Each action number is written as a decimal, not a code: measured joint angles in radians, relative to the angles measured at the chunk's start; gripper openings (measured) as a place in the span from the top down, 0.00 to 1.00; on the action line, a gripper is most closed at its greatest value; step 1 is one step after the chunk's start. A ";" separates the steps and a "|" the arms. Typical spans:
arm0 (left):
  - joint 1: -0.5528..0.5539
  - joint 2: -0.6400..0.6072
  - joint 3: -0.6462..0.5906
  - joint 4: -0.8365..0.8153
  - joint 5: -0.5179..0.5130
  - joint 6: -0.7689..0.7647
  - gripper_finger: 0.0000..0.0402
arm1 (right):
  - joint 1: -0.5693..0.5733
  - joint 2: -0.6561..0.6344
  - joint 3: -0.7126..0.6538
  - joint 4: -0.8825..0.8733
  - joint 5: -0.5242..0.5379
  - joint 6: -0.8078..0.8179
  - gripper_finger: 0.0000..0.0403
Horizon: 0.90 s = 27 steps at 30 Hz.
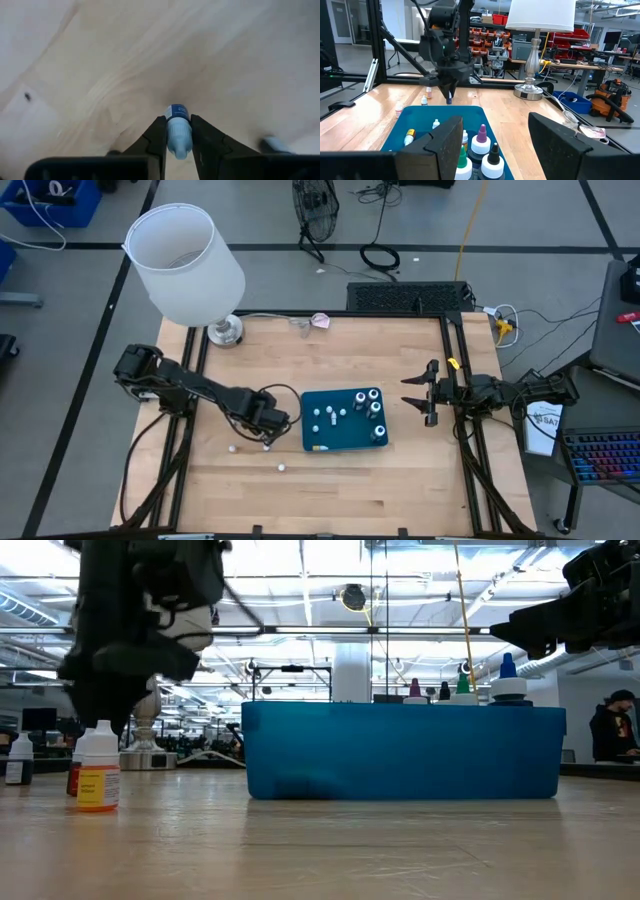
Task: Pick & Place food coloring
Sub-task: Put the small blue food coloring bottle into the blue bin
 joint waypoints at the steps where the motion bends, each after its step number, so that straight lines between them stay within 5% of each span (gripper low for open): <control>1: 0.000 0.000 0.022 -0.004 -0.001 0.016 0.84 | 0.000 0.000 0.000 0.000 0.000 0.000 0.47; 15: 0.012 0.040 0.600 0.074 -0.136 0.467 0.84 | 0.000 0.000 0.000 0.000 0.000 0.000 0.47; 27: 0.044 0.523 1.114 -0.137 -0.022 0.710 0.84 | 0.000 0.000 0.000 0.000 0.000 0.000 0.47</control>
